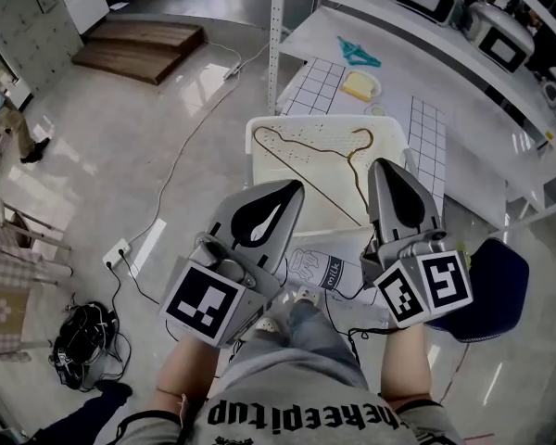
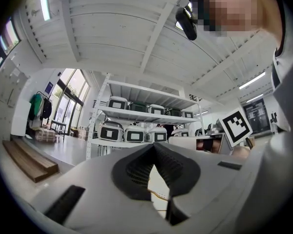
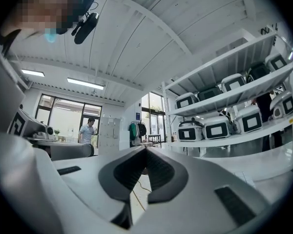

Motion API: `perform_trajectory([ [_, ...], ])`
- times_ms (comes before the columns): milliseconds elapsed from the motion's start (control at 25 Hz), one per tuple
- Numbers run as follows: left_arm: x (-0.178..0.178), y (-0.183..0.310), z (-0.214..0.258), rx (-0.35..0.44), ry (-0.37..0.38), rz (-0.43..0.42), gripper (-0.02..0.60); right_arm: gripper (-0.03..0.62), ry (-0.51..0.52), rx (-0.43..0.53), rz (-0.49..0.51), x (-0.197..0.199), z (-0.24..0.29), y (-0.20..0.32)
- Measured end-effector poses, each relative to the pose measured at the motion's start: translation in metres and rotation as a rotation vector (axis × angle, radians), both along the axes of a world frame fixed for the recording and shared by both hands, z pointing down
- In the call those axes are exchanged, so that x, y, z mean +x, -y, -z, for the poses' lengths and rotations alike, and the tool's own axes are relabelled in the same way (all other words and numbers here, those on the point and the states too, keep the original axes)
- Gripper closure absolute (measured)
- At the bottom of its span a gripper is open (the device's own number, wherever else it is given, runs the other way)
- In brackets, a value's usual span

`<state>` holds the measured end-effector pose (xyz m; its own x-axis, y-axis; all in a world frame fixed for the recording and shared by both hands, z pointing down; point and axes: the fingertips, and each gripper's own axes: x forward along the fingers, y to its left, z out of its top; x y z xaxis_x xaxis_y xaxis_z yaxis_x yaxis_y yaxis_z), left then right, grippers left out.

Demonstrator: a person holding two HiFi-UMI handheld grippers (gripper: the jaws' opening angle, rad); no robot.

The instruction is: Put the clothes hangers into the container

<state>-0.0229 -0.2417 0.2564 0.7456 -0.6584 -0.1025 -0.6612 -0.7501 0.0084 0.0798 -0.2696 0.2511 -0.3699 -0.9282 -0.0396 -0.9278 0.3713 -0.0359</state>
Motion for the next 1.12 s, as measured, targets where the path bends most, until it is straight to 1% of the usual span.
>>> perform_trajectory([
  [120,0.004,-0.01,0.002,0.006,0.003,-0.016,0.561,0.591,0.005,0.0,0.002,0.001,0.0,-0.014],
  [240,0.008,-0.022,-0.003,-0.045,0.027,-0.037,0.561,0.591,0.008,0.001,0.0,0.002,0.0,-0.028],
  [280,0.009,-0.025,-0.003,-0.052,0.031,-0.043,0.561,0.592,0.009,0.001,-0.001,0.002,0.0,-0.032],
  [440,0.014,-0.036,-0.001,-0.045,0.033,-0.062,0.561,0.592,0.012,0.004,-0.004,0.003,0.001,-0.047],
  [560,0.016,-0.043,0.002,-0.02,0.026,-0.073,0.561,0.592,0.002,0.005,0.002,0.002,0.0,-0.058],
  [720,0.022,-0.054,-0.001,-0.044,0.042,-0.091,0.561,0.592,0.001,0.005,0.009,0.001,-0.002,-0.071],
  [840,0.024,-0.059,0.004,-0.001,0.031,-0.097,0.561,0.592,0.001,0.007,0.017,0.001,-0.002,-0.08],
  [880,0.025,-0.061,0.004,0.0,0.031,-0.099,0.561,0.592,0.003,0.008,0.021,0.0,-0.003,-0.083],
  [1000,0.027,-0.068,-0.001,-0.04,0.045,-0.106,0.561,0.592,0.006,0.011,0.034,-0.002,-0.005,-0.091],
  [1120,0.028,-0.074,-0.002,-0.04,0.046,-0.11,0.561,0.592,0.004,0.014,0.046,-0.005,-0.006,-0.099],
])
